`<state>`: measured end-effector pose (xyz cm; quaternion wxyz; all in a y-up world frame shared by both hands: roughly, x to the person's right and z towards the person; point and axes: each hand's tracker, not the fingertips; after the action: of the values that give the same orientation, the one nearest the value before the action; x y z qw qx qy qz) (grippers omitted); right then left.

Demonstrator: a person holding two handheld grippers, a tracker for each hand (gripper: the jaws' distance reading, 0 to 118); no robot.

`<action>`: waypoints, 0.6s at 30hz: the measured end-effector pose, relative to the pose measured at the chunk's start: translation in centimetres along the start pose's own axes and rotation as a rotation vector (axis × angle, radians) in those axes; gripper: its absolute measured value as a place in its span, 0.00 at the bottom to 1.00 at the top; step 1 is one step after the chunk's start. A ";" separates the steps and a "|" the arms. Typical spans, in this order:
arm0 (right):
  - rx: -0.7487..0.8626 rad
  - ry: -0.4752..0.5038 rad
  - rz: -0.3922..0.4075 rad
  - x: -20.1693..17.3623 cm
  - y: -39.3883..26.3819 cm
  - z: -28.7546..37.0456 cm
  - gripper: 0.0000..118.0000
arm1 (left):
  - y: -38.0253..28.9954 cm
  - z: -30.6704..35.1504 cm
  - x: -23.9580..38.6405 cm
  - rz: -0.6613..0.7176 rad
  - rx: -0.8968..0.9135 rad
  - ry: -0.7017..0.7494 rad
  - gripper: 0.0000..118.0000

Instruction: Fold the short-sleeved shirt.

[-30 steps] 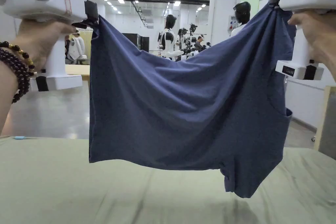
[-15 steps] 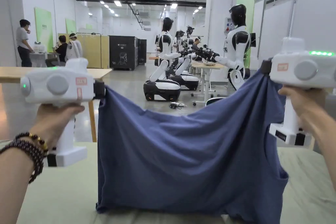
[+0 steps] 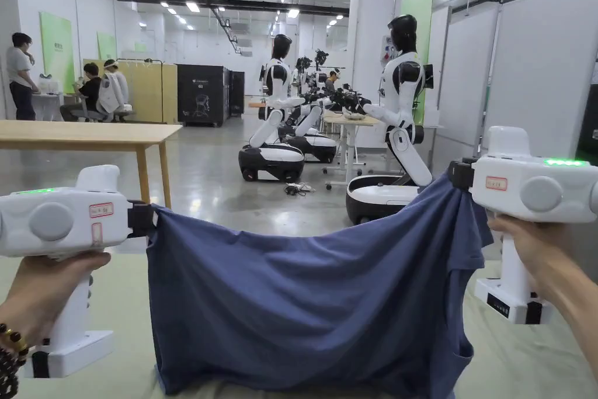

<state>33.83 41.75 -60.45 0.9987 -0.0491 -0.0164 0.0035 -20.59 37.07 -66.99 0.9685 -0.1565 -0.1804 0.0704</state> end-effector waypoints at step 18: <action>-0.368 0.089 0.071 0.0 -16.8 26.7 0.03 | -20.1 21.8 -1.3 0.032 -0.202 -0.086 0.04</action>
<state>33.01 27.66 -32.25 0.9718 -0.2315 0.0292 0.0333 -28.29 23.95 -41.52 0.9379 -0.2531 -0.2254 0.0742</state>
